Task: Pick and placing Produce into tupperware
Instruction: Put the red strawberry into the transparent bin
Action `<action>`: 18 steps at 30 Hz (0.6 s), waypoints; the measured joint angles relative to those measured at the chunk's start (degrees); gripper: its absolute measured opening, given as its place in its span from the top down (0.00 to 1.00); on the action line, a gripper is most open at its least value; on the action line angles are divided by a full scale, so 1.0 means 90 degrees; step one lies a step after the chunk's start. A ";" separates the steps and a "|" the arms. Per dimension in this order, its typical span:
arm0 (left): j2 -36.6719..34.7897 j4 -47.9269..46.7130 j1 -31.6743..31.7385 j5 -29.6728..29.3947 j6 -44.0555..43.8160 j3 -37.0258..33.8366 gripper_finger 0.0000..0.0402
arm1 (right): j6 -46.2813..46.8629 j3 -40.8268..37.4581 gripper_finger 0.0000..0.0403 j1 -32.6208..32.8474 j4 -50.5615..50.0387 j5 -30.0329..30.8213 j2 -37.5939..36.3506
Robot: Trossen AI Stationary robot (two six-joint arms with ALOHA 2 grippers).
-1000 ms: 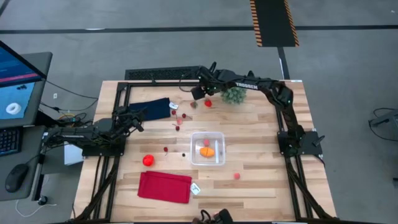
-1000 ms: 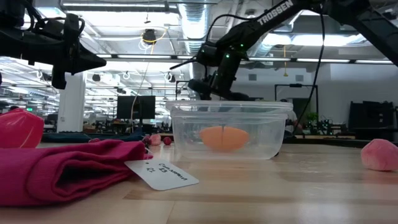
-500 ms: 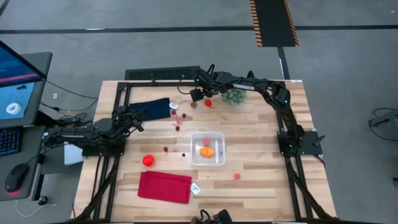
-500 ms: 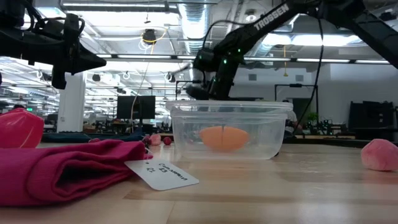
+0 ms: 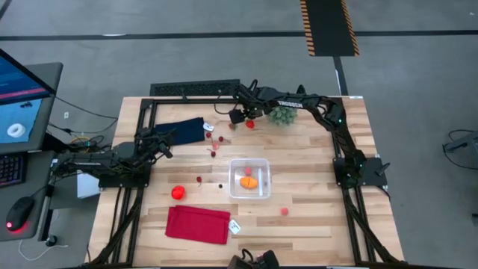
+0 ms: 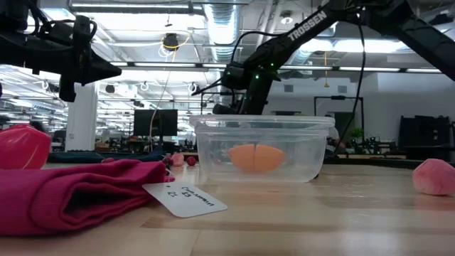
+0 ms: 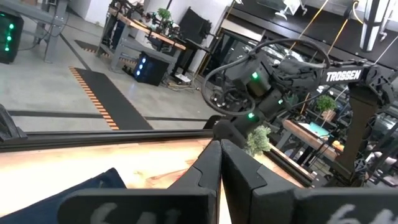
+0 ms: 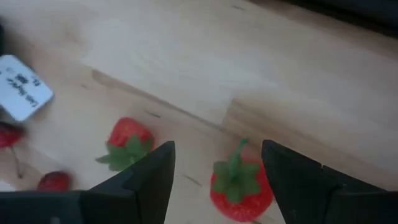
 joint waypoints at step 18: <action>0.0000 0.0000 0.0000 0.0002 -0.0005 0.0000 1.00 | -0.0237 0.0000 0.86 -0.0051 -0.0202 -0.0106 -0.0019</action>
